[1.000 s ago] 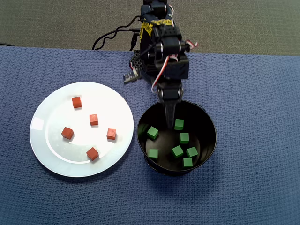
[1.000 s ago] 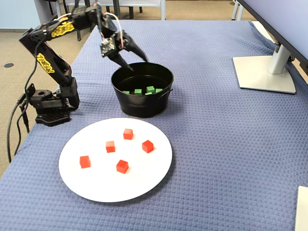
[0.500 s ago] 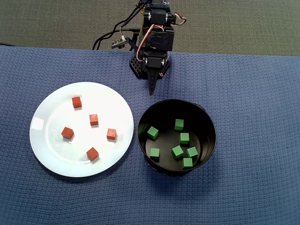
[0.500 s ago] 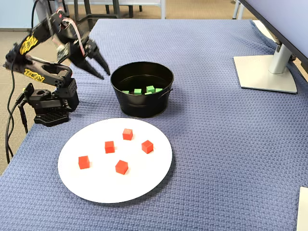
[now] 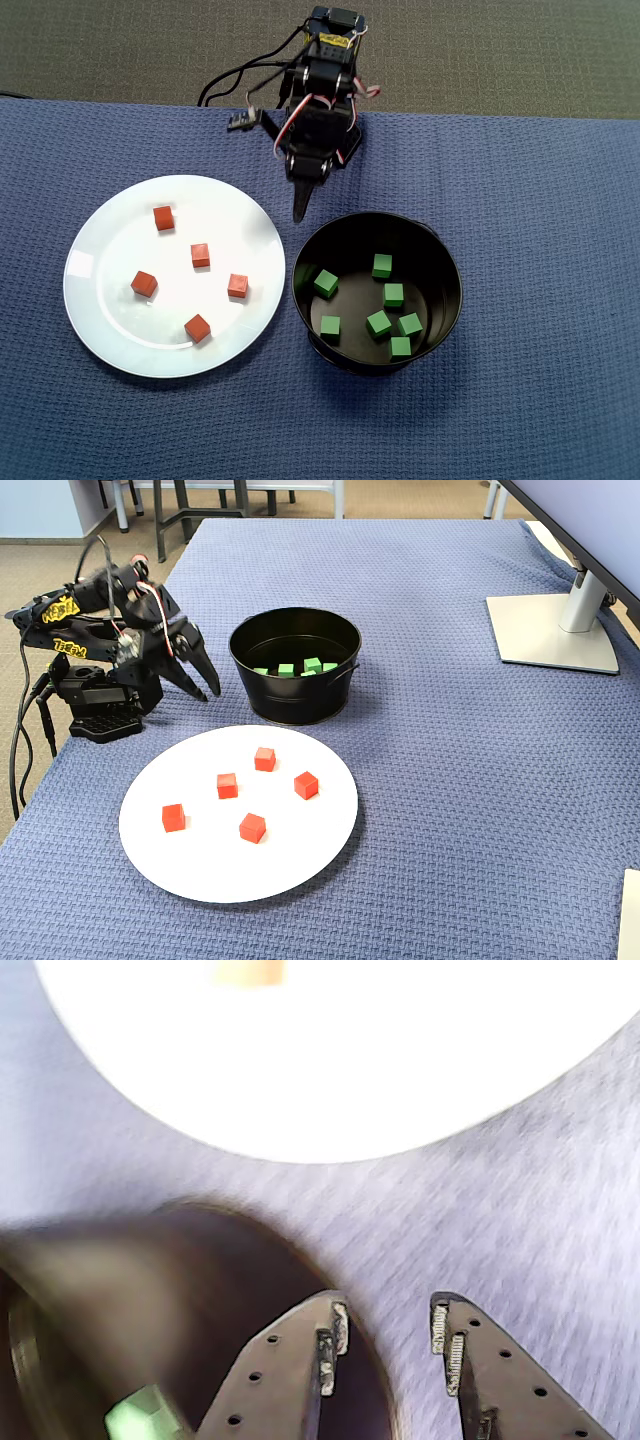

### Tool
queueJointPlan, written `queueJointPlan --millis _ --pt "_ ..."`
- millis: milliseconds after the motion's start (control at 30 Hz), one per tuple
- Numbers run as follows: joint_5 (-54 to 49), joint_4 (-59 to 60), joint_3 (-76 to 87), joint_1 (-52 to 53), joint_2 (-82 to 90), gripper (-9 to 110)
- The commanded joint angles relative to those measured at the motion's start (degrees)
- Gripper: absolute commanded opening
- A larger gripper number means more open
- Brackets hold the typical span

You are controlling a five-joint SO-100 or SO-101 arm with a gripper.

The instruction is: Pick up the green cubes from the white plate and place them in the black recipient

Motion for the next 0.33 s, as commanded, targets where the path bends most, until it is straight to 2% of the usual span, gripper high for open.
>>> queueJointPlan --millis 0,300 --pt "-2.1 -5.7 4.0 1.3 0.9 0" --pt "-1.0 -6.2 5.9 2.2 1.4 0"
